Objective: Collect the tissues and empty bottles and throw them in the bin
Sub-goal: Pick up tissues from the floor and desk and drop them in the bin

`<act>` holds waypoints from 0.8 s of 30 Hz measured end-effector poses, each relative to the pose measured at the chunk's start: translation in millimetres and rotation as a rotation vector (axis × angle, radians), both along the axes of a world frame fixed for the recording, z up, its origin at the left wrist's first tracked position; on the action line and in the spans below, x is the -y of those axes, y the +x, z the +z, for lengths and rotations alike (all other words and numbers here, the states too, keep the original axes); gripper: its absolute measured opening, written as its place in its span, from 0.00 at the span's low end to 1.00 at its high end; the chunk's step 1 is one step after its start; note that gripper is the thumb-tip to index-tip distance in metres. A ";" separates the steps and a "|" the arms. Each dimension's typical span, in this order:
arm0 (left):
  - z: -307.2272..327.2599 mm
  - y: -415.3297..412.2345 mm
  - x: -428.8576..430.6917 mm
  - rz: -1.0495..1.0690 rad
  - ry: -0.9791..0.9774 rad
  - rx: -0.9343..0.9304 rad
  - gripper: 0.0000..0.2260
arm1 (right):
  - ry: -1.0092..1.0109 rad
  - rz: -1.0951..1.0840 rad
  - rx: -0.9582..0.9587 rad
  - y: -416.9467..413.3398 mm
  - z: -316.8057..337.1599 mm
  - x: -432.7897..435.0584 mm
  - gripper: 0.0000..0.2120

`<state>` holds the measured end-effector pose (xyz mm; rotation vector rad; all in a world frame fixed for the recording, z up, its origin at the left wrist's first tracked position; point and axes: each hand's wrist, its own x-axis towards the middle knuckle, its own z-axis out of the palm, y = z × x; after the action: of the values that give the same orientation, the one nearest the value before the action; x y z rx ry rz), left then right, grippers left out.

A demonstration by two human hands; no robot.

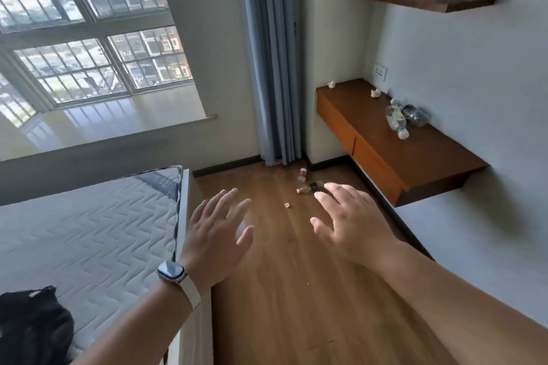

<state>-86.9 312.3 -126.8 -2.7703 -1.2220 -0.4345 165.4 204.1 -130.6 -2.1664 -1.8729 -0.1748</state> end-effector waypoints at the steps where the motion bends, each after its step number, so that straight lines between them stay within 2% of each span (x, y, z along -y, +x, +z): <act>1: -1.9 7.3 -7.7 -0.022 0.004 0.003 0.22 | -0.009 -0.014 -0.001 4.8 -1.7 -2.0 0.26; 8: -22.4 36.8 -76.1 -0.142 -0.024 0.019 0.22 | -0.088 -0.118 0.003 23.6 -11.6 -41.2 0.26; 19: -42.2 38.6 -237.0 -0.400 -0.055 0.034 0.22 | -0.153 -0.314 0.072 -14.6 -5.5 -153.0 0.26; 24: -47.0 33.8 -307.5 -0.448 -0.081 0.049 0.22 | -0.162 -0.387 0.083 -31.8 1.5 -199.6 0.27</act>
<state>-53.1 619.7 -173.9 -3.1158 -0.6259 -0.4944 133.6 403.7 -129.0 -2.6559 -1.5334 -0.1962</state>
